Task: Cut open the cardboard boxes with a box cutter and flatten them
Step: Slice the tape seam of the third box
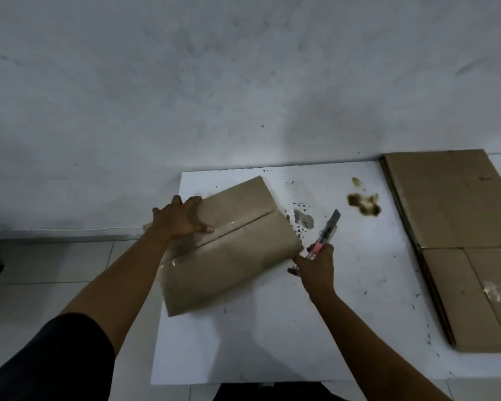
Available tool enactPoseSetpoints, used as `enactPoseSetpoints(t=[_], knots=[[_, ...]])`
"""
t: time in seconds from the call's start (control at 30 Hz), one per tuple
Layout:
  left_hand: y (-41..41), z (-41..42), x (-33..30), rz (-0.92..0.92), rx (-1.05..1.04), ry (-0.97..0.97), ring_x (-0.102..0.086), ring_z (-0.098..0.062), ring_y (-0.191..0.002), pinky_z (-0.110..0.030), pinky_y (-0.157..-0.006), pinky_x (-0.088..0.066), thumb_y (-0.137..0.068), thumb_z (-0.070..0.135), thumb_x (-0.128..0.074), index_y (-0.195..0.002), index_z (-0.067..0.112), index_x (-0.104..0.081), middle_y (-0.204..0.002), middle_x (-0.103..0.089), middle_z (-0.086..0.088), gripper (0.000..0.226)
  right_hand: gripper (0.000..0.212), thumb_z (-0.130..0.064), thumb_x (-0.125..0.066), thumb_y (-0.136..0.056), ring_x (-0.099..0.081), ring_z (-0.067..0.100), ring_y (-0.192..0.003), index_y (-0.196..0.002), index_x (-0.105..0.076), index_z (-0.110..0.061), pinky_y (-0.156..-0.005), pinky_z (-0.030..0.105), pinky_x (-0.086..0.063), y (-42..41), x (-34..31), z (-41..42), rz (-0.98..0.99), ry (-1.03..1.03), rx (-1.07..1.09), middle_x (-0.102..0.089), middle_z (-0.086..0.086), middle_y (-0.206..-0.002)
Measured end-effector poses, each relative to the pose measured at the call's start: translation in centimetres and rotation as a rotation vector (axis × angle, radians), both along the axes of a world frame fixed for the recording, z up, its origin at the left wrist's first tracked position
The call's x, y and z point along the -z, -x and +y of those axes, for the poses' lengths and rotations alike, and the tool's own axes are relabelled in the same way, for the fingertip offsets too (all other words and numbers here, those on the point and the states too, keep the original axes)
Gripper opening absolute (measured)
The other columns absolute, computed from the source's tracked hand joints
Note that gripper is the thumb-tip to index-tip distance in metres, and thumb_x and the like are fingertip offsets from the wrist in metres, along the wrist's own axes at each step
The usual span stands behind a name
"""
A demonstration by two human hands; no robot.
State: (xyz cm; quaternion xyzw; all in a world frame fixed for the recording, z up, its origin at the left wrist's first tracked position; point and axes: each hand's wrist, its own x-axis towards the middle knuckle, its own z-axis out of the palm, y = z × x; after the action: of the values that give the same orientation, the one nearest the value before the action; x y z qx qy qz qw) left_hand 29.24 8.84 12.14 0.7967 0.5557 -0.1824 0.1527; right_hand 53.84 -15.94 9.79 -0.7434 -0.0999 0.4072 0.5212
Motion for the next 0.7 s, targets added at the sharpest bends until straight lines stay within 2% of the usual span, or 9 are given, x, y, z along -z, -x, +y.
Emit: enactPoseSetpoints(t=[0.13,0.27,0.3,0.4,0.53,0.63,0.7], knots=[[1.4,-1.1,1.1,-0.068,-0.145,0.032,-0.052,-0.04,-0.122,-0.053,-0.101,-0.043,-0.057,0.091,-0.059,-0.144,0.042,-0.021,-0.138,-0.044,-0.011,0.106,0.04,0.002,-0.072,-0.083,-0.062,0.033,-0.096,-0.103,-0.042,-0.013,-0.06,0.035,-0.062,1.7,-0.7,1.7,-0.048,0.001,-0.087,-0.049,0.009,-0.109],[1.4,-3.0,1.2,-0.017,-0.164,0.046,-0.052,-0.042,-0.119,-0.05,-0.096,-0.044,-0.067,0.087,-0.056,-0.14,0.034,-0.024,-0.132,-0.047,-0.014,0.095,0.039,-0.005,-0.074,-0.081,-0.06,0.027,-0.087,-0.103,-0.043,-0.016,-0.07,0.048,-0.062,5.0,-0.2,1.0,-0.118,0.071,-0.18,-0.052,0.003,-0.102],[1.2,-3.6,1.2,-0.022,-0.182,0.042,-0.053,-0.043,-0.117,-0.049,-0.093,-0.044,-0.069,0.085,-0.057,-0.139,0.032,-0.025,-0.13,-0.048,-0.014,0.093,0.039,-0.007,-0.075,-0.08,-0.059,0.027,-0.086,-0.101,-0.043,-0.017,-0.07,0.047,-0.061,5.7,0.1,0.6,-0.163,0.096,-0.209,-0.051,0.003,-0.099],[1.0,-5.4,1.6,-0.081,-0.257,0.013,-0.058,-0.04,-0.112,-0.045,-0.085,-0.047,-0.072,0.082,-0.057,-0.137,0.028,-0.025,-0.127,-0.053,-0.016,0.09,0.039,-0.009,-0.075,-0.08,-0.056,0.026,-0.084,-0.103,-0.044,-0.015,-0.06,0.028,-0.046,7.4,0.8,-1.1,-0.28,0.156,-0.286,-0.05,0.007,-0.098],[0.3,-7.9,2.5,-0.221,-0.322,-0.006,-0.062,-0.037,-0.105,-0.038,-0.073,-0.043,-0.08,0.076,-0.053,-0.145,0.023,-0.015,-0.121,-0.061,-0.016,0.092,0.048,-0.012,-0.078,-0.077,-0.052,0.022,-0.085,-0.111,-0.044,-0.01,-0.068,0.035,-0.048,8.3,1.1,-3.4,-0.333,0.19,-0.224,-0.046,0.005,-0.107],[-0.8,-9.9,2.2,-0.291,-0.412,0.03,-0.058,-0.04,-0.11,-0.039,-0.078,-0.044,-0.088,0.066,-0.054,-0.148,0.023,-0.011,-0.13,-0.049,-0.021,0.085,0.054,-0.005,-0.081,-0.074,-0.049,0.027,-0.087,-0.111,-0.041,-0.004,-0.069,0.036,-0.043,8.6,2.1,-5.2,-0.427,0.202,-0.147,-0.039,0.008,-0.111],[-1.8,-11.0,1.6,-0.224,-0.339,-0.005,-0.051,-0.041,-0.118,-0.045,-0.09,-0.047,-0.096,0.053,-0.049,-0.149,0.025,-0.016,-0.143,-0.033,-0.021,0.068,0.056,-0.002,-0.083,-0.07,-0.048,0.033,-0.091,-0.108,-0.041,0.0,-0.07,0.036,-0.042,8.7,2.8,-5.9,-0.445,0.193,-0.095,-0.038,0.011,-0.108]])
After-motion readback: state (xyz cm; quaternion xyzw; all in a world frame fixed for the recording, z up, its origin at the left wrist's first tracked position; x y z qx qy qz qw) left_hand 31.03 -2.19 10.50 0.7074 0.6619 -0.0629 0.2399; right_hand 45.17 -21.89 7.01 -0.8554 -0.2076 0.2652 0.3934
